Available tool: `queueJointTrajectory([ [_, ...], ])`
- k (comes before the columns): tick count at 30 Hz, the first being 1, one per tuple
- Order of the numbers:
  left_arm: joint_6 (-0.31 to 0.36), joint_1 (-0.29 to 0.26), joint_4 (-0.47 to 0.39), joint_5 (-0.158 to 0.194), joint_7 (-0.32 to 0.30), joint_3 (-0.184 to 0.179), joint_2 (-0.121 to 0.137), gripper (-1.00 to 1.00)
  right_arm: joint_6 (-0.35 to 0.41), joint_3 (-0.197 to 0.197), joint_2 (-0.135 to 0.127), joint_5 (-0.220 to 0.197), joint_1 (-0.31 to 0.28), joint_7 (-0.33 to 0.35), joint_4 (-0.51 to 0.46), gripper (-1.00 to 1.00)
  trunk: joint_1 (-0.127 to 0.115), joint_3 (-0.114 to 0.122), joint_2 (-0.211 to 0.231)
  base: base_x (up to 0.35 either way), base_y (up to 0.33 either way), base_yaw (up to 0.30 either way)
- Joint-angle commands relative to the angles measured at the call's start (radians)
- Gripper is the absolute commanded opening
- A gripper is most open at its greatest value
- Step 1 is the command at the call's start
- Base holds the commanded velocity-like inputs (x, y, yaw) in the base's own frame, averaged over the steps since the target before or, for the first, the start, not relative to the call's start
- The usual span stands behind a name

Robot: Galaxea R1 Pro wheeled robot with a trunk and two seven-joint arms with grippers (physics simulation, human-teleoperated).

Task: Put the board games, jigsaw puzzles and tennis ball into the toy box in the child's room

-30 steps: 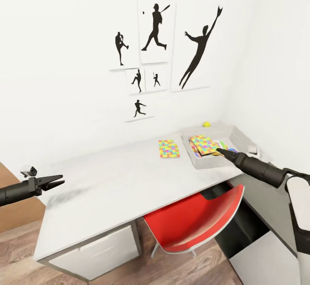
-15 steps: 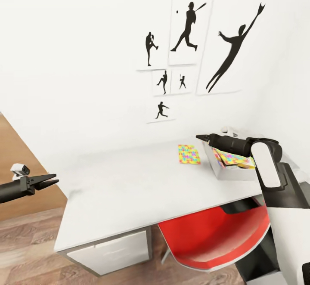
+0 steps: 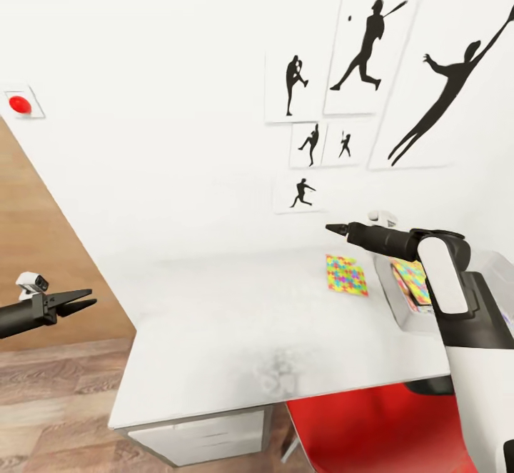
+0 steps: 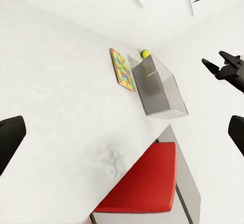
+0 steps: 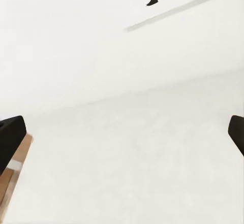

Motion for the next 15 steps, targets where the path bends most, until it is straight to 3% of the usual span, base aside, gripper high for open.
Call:
queueJointTrajectory([
  [1,0.009,-0.002,0.001,0.007,-0.001,-0.005,0.001,1.0,0.004,0.0,-0.001,0.0,-0.001,0.0,-0.001,1.0,0.001,-0.001,-0.002,0.189,0.031,0.097],
  [9,0.006,-0.002,0.001,0.007,-0.001,-0.006,0.001,1.0,0.004,-0.003,-0.003,0.0,0.007,0.001,-0.002,1.0,0.001,0.009,-0.002,0.074,0.001,0.091],
  [15,0.005,-0.002,0.001,0.007,-0.004,-0.005,0.001,1.0,0.004,-0.004,-0.006,0.0,0.013,0.001,-0.011,1.0,0.001,0.01,-0.002,0.127,-0.114,0.016],
])
